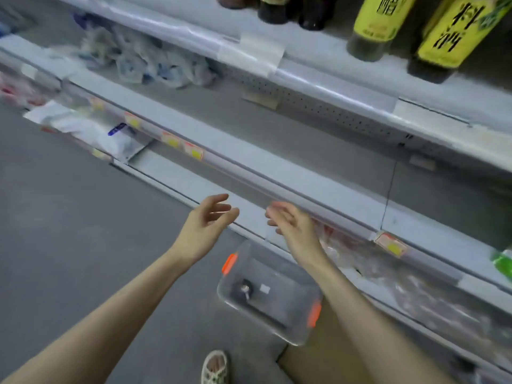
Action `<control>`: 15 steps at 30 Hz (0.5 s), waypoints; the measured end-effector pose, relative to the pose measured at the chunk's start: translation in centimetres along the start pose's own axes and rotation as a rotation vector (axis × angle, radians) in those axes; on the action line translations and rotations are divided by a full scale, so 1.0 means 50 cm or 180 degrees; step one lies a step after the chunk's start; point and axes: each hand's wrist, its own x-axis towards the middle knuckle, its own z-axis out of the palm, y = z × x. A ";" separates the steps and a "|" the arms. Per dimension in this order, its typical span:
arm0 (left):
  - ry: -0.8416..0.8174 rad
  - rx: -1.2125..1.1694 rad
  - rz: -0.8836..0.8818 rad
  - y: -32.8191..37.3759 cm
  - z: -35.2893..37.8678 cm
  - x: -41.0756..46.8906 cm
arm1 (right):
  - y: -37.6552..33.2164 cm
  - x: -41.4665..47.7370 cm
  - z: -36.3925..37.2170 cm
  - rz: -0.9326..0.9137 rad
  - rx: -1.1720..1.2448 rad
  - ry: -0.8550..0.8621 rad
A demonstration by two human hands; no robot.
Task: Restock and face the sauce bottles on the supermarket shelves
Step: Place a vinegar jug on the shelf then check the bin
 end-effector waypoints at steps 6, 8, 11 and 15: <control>-0.0205 0.0072 -0.0595 -0.279 0.036 0.075 | 0.274 0.066 0.067 0.0568 0.0108 0.0334; -0.0228 0.0045 -0.0820 -0.372 0.052 0.096 | 0.375 0.082 0.086 0.0793 0.0135 0.0488; -0.0217 0.0057 -0.1116 -0.505 0.073 0.122 | 0.531 0.104 0.117 0.1098 0.0082 0.0643; -0.0240 0.0102 -0.1394 -0.671 0.106 0.144 | 0.714 0.127 0.159 0.1324 -0.0174 0.0664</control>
